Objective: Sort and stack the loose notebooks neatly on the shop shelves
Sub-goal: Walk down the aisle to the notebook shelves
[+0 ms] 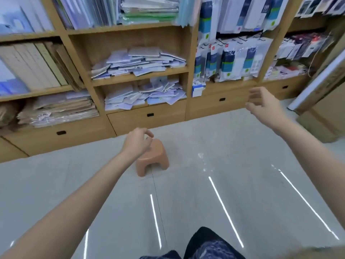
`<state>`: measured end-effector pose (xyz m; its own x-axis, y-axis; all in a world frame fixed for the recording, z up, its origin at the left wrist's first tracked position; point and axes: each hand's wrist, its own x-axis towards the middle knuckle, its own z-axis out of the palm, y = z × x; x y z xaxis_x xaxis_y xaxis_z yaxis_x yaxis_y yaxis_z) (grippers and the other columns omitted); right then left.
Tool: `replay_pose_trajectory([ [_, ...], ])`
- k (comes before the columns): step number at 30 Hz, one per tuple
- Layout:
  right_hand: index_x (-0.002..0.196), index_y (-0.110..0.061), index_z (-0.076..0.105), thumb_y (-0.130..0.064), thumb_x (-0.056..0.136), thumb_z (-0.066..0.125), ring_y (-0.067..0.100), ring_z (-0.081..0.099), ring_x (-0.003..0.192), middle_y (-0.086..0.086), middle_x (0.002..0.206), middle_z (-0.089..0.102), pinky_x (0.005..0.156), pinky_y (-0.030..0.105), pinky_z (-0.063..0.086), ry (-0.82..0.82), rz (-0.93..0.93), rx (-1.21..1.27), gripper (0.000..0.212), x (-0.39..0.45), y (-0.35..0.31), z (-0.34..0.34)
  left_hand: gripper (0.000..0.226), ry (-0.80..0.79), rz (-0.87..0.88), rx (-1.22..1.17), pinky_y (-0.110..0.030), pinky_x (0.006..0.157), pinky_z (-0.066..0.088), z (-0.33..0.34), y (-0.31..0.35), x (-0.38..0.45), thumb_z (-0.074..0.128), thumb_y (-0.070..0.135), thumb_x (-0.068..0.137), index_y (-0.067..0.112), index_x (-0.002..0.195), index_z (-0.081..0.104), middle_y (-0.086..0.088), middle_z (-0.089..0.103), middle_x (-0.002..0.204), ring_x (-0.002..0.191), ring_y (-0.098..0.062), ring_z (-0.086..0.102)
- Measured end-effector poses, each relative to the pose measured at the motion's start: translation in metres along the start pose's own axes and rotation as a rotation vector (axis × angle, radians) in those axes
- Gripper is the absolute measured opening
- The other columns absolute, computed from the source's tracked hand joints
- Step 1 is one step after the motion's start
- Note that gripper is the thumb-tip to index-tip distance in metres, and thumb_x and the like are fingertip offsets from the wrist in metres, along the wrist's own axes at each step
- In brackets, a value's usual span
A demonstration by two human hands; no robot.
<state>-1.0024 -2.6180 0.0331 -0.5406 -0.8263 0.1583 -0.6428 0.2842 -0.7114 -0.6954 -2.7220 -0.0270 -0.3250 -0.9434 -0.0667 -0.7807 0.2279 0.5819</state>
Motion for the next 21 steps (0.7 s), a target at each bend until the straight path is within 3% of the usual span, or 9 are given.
replay_pose_trajectory([
  [1, 0.13, -0.006, 0.044, -0.01, 0.091, 0.054, 0.03, 0.055, 0.11, 0.014, 0.129, 0.052, 0.095, 0.046, 0.045, 0.002, 0.014, 0.011, 0.04, 0.029, 0.004, 0.003, 0.025, -0.006, 0.019, 0.01, -0.016, 0.054, 0.04, 0.004, 0.01, 0.031, 0.044, 0.01, 0.093, 0.012, 0.106, 0.065, -0.009, 0.054, 0.129, 0.096, -0.022, 0.056],
  [2, 0.129, -0.006, 0.045, -0.01, 0.091, 0.054, 0.029, 0.055, 0.11, 0.013, 0.129, 0.052, 0.095, 0.046, 0.045, -0.004, 0.026, 0.01, 0.039, 0.057, 0.008, 0.01, 0.024, 0.003, 0.041, 0.027, -0.018, 0.06, 0.045, 0.01, 0.02, 0.061, 0.044, 0.012, 0.093, 0.013, 0.106, 0.065, -0.009, 0.053, 0.13, 0.101, -0.022, 0.054],
  [4, 0.13, -0.006, 0.045, -0.011, 0.091, 0.055, 0.028, 0.054, 0.11, 0.012, 0.13, 0.052, 0.095, 0.039, 0.044, -0.042, 0.021, -0.023, 0.041, 0.112, 0.02, 0.028, 0.024, -0.011, 0.091, 0.069, -0.034, 0.084, 0.046, 0.027, 0.037, 0.123, 0.045, 0.013, 0.093, 0.014, 0.106, 0.066, -0.01, 0.054, 0.127, 0.114, -0.027, 0.05],
  [5, 0.131, -0.007, 0.044, -0.011, 0.091, 0.055, 0.028, 0.054, 0.111, 0.011, 0.131, 0.051, 0.093, 0.034, 0.041, -0.066, 0.008, -0.05, 0.042, 0.143, 0.027, 0.038, 0.024, -0.012, 0.102, 0.081, -0.035, 0.092, 0.043, 0.035, 0.043, 0.156, 0.046, 0.013, 0.092, 0.014, 0.106, 0.066, -0.011, 0.055, 0.126, 0.117, -0.029, 0.048],
  [7, 0.132, -0.009, 0.044, -0.013, 0.09, 0.056, 0.027, 0.054, 0.112, 0.01, 0.132, 0.05, 0.09, 0.03, 0.037, -0.115, -0.013, -0.099, 0.043, 0.204, 0.039, 0.057, 0.024, -0.016, 0.084, 0.096, -0.036, 0.096, 0.04, 0.05, 0.054, 0.219, 0.047, 0.014, 0.092, 0.015, 0.105, 0.066, -0.011, 0.054, 0.125, 0.118, -0.03, 0.047],
  [16, 0.129, -0.007, 0.046, -0.012, 0.092, 0.055, 0.026, 0.049, 0.116, 0.012, 0.13, 0.051, 0.092, 0.032, 0.04, -0.403, -0.203, -0.116, 0.038, 0.448, 0.026, 0.135, 0.022, 0.062, -0.138, 0.043, -0.035, 0.092, 0.042, 0.061, 0.076, 0.414, 0.05, 0.011, 0.089, 0.014, 0.101, 0.068, -0.008, 0.058, 0.122, 0.113, -0.028, 0.051],
  [19, 0.131, -0.006, 0.043, -0.013, 0.093, 0.053, 0.025, 0.045, 0.119, 0.011, 0.131, 0.049, 0.088, 0.025, 0.035, -0.489, -0.304, -0.154, 0.04, 0.516, 0.013, 0.176, 0.023, 0.156, -0.228, 0.003, -0.031, 0.081, 0.043, 0.048, 0.067, 0.475, 0.048, 0.007, 0.089, 0.012, 0.101, 0.068, -0.012, 0.061, 0.115, 0.106, -0.029, 0.054],
  [21, 0.133, -0.006, 0.041, -0.015, 0.094, 0.052, 0.025, 0.045, 0.12, 0.012, 0.132, 0.047, 0.084, 0.021, 0.032, -0.525, -0.34, -0.177, 0.041, 0.56, 0.006, 0.204, 0.022, 0.212, -0.238, -0.022, -0.031, 0.085, 0.042, 0.045, 0.053, 0.519, 0.048, 0.007, 0.089, 0.01, 0.101, 0.067, -0.012, 0.06, 0.118, 0.113, -0.028, 0.052],
])
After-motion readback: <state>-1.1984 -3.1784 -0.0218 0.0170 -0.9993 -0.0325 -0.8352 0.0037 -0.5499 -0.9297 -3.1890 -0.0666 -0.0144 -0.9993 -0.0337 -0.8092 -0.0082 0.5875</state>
